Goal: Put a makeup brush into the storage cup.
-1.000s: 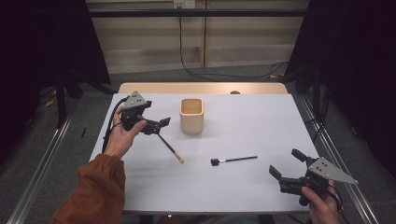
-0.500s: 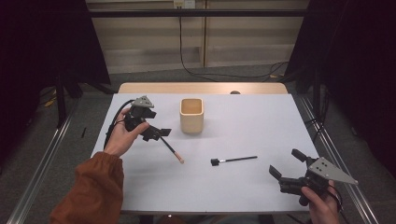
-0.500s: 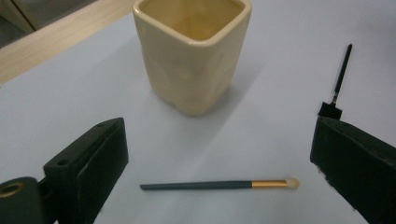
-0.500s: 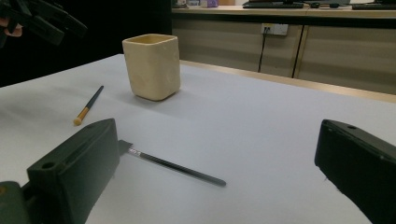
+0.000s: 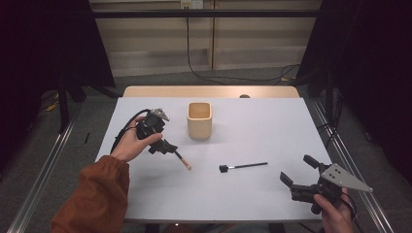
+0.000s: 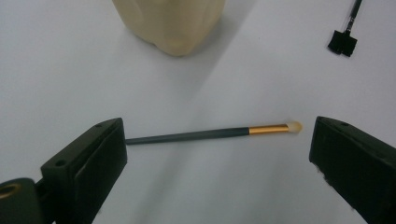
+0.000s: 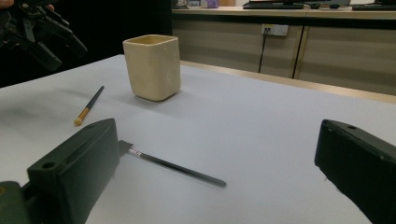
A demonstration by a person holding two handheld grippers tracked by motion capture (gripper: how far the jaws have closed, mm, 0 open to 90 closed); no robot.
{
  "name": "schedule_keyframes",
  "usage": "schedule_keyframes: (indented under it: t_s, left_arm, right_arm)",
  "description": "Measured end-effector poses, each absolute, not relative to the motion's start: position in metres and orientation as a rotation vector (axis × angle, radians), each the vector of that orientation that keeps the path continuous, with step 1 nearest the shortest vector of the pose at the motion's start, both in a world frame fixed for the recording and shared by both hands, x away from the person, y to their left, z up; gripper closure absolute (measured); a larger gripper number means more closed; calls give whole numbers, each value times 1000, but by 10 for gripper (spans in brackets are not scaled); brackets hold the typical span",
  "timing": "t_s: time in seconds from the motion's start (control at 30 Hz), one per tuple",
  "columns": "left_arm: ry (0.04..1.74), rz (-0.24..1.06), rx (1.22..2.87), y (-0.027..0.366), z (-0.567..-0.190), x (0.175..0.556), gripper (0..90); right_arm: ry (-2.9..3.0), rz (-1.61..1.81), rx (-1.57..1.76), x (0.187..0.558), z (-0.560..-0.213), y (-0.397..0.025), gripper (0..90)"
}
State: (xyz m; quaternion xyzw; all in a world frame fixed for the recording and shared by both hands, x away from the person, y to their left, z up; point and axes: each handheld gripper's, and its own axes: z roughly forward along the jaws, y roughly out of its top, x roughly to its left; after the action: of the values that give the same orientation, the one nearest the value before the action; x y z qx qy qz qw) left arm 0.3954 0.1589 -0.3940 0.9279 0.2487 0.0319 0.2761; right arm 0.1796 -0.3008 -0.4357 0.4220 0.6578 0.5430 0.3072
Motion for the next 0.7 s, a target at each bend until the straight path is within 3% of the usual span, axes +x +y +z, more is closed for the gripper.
schedule_keyframes:
  t_s: [0.33, 0.5, 0.7]
  left_arm:
    - [714, -69, 2598, 155, -405, 397, 45]
    - [753, -94, 2603, 155, -409, 399, 47]
    - [686, -101, 2605, 159, -404, 399, 55]
  right_arm:
    - [1744, 1429, 1108, 180, -436, -301, 0]
    - [1740, 1436, 1115, 180, -436, -301, 0]
    - [1746, 1439, 1118, 180, -436, -300, 0]
